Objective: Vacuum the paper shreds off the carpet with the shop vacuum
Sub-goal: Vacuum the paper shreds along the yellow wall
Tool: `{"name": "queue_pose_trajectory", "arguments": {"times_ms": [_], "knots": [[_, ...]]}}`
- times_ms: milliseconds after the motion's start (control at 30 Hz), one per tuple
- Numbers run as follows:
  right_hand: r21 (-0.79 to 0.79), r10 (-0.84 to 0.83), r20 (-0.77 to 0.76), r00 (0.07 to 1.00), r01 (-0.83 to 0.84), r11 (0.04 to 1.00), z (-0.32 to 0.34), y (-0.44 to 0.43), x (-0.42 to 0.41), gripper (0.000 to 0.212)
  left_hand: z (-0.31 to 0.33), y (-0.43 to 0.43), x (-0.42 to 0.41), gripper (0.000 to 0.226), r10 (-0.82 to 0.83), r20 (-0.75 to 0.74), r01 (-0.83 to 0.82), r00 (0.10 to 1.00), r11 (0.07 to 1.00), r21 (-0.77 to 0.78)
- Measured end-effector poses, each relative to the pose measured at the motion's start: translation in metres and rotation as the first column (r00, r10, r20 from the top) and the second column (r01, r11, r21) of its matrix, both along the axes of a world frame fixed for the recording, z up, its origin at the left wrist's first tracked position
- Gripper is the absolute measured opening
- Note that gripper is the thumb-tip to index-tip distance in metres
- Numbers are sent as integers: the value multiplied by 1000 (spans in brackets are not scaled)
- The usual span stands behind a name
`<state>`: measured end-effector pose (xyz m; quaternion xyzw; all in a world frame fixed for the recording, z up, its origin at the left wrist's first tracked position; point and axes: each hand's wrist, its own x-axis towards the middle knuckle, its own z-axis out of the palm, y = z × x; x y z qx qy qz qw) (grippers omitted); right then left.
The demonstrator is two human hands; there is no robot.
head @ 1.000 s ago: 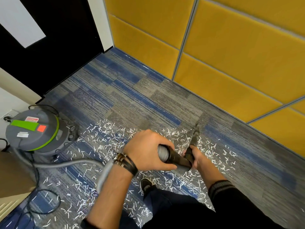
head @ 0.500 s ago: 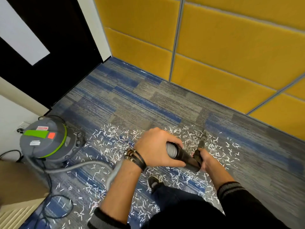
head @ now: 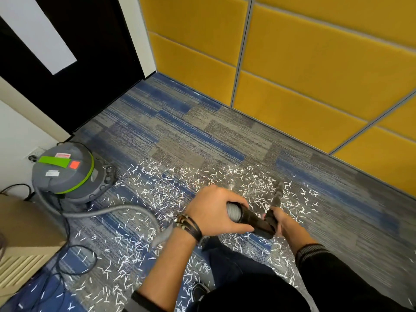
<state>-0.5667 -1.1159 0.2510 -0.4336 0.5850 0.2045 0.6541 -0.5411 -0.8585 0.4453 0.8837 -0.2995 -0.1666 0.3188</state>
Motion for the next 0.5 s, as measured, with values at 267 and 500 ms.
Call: {"name": "queue_pose_trajectory", "arguments": {"times_ms": [267,500], "knots": [[-88,105,78,991,-98,991,24,-7,43,22,14,-3,7,48,140,44,-135,989,986,-100],[-72,78,46,996,-75,995,8,-19,18,25,17,-25,15,48,16,26,-14,1000,999,-45]]}}
